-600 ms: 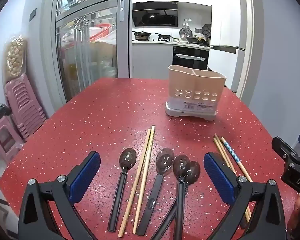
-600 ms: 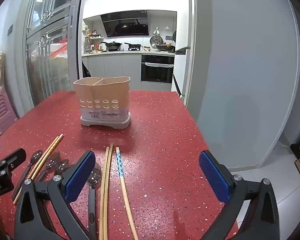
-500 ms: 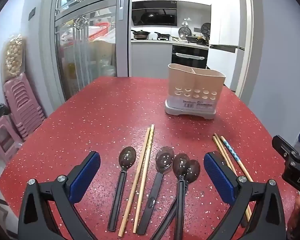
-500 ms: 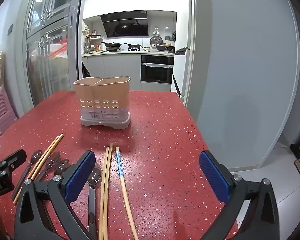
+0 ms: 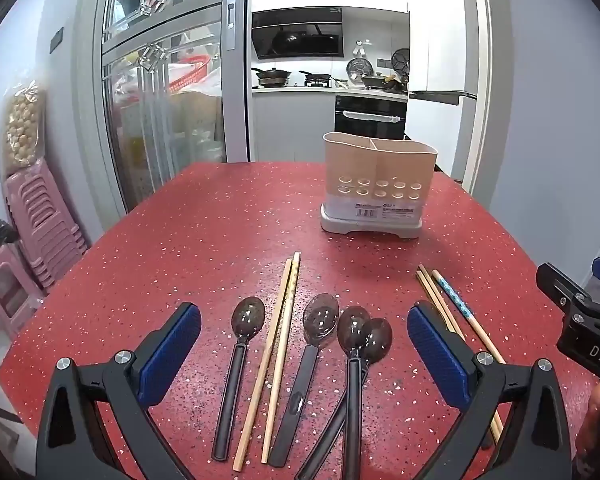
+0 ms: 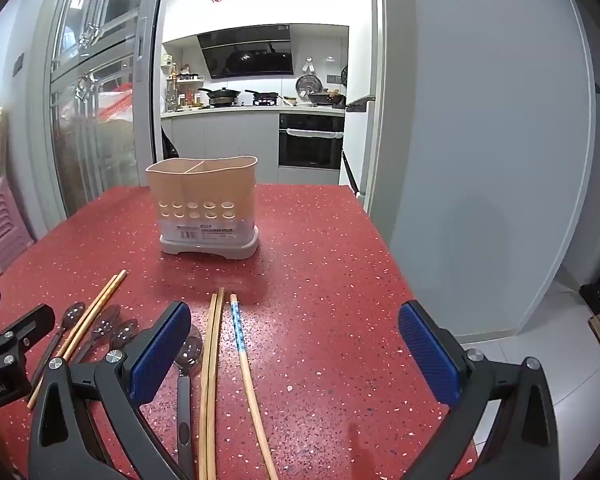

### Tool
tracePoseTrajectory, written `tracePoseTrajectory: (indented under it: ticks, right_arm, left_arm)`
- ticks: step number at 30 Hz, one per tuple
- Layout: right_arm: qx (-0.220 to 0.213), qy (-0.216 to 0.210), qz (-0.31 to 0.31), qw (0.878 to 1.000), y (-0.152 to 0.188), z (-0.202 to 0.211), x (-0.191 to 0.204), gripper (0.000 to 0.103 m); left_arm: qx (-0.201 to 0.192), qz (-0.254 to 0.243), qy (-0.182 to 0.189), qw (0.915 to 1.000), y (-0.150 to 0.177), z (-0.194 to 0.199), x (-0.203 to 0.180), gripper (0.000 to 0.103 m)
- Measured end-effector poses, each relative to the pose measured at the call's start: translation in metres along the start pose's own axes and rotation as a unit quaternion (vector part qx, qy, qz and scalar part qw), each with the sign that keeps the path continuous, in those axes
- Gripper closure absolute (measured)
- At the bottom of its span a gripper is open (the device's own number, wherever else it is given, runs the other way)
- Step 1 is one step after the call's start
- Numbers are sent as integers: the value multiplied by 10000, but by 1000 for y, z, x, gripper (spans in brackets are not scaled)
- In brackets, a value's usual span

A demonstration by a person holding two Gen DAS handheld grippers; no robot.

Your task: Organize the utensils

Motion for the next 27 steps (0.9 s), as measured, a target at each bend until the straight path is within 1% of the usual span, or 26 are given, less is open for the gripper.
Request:
tracePoseTrajectory:
  ticks: [27]
  right_arm:
    - [35, 10, 25, 10000, 6, -6, 9, 0]
  left_arm:
    - [-20, -20, 73, 10000, 4, -2, -2, 0]
Point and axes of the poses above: each gripper's, at about its wrist camera, not at the fingertips, and z roughly against the way its jaws point, x to its left, y to its underside, the point moved 5 cm from there along -z, roughly the way its jaws point, and after that the axes turned 13 degrees about -x, right-handed, at the moved point
